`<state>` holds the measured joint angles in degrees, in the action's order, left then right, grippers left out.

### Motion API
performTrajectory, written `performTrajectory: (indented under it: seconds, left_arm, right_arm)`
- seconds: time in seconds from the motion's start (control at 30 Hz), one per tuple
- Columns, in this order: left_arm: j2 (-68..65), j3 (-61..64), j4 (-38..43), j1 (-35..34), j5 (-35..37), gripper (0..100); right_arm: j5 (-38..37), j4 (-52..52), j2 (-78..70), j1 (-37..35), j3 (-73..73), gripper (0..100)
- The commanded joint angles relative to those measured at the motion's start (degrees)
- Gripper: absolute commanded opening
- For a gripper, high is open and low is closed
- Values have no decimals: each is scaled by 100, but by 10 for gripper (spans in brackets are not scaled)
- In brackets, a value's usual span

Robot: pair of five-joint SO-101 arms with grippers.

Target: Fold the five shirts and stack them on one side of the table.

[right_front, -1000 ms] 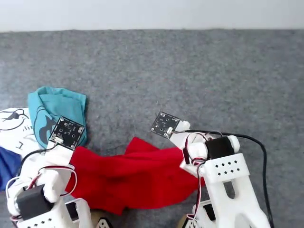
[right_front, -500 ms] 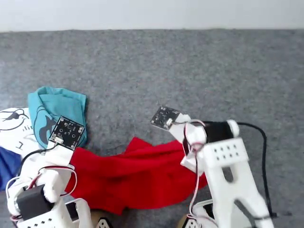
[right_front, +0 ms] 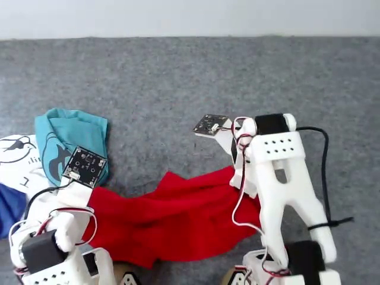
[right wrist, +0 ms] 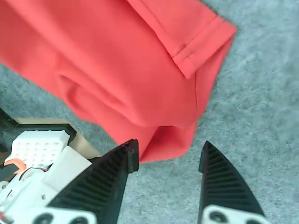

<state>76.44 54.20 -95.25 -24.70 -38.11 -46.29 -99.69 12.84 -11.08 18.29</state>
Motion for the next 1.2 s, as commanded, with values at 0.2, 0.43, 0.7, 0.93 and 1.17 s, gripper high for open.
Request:
performTrajectory:
  seconds: [0.2, 0.43, 0.7, 0.93, 1.17]
  left_arm:
    - [35, -75, 53, 9, 26, 15]
    - [35, -84, 114, 9, 352, 15]
    - [35, -57, 132, 9, 352, 15]
    - [35, -66, 132, 9, 360, 15]
    - [35, -57, 132, 9, 360, 15]
  right_arm:
    - [-26, 1156, -523, 92, -220, 221]
    - [791, 1648, -1015, -215, -229, 222]
    - [1310, 1648, -1156, -611, -237, 221]
    - [1301, 1736, -1209, -699, -237, 221]
    - [1407, 1719, -1182, -875, -237, 221]
